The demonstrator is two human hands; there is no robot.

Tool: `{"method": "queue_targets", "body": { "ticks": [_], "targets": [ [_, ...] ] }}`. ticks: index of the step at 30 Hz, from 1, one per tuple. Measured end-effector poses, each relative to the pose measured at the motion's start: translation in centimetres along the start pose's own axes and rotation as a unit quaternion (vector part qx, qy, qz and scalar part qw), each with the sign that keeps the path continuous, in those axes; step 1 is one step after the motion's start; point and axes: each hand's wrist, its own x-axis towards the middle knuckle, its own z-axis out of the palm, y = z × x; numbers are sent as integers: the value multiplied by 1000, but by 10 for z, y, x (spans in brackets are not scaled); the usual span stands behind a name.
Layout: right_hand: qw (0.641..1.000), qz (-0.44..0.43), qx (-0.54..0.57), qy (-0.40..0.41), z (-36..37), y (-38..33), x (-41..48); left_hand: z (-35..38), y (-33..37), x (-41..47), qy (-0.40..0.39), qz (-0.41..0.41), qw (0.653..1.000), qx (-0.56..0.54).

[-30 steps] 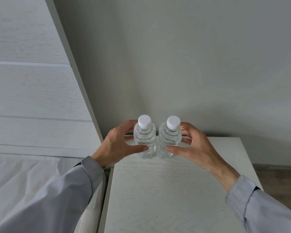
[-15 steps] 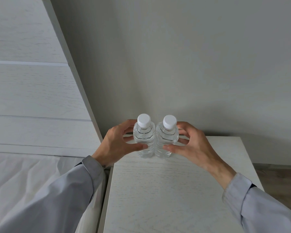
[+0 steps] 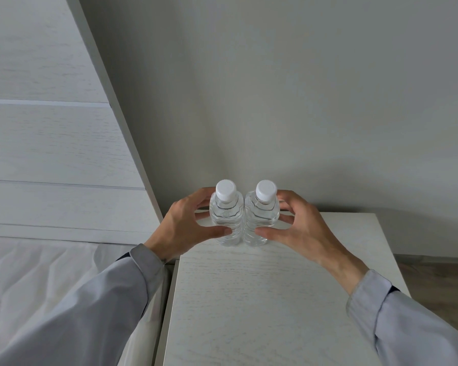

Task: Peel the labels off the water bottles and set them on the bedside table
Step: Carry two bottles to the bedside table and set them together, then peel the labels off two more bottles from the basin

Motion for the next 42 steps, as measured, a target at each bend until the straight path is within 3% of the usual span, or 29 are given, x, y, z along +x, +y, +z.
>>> {"method": "queue_targets", "body": {
  "ticks": [12,17,22,31,37,42],
  "targets": [
    [997,63,-37,-3,-12,-35,-11,-14,37,-11,-25,-41,996,76],
    [991,102,-77,-29,-48,-108,-34,-53,102,-32,-49,-52,985,155],
    [980,97,-161,-61,-102,-225,-59,-132,212,-62,-29,-19,974,226],
    [930,2,-315,-188,-157,-457,-116,-250,399,-169,12,-17,935,353],
    [893,-121,-353,-252,-151,-550,-163,-273,480,-290,61,-128,903,405],
    [860,-213,-356,-295,-140,-615,-213,-281,548,-404,148,-222,876,402]
  ]
}}
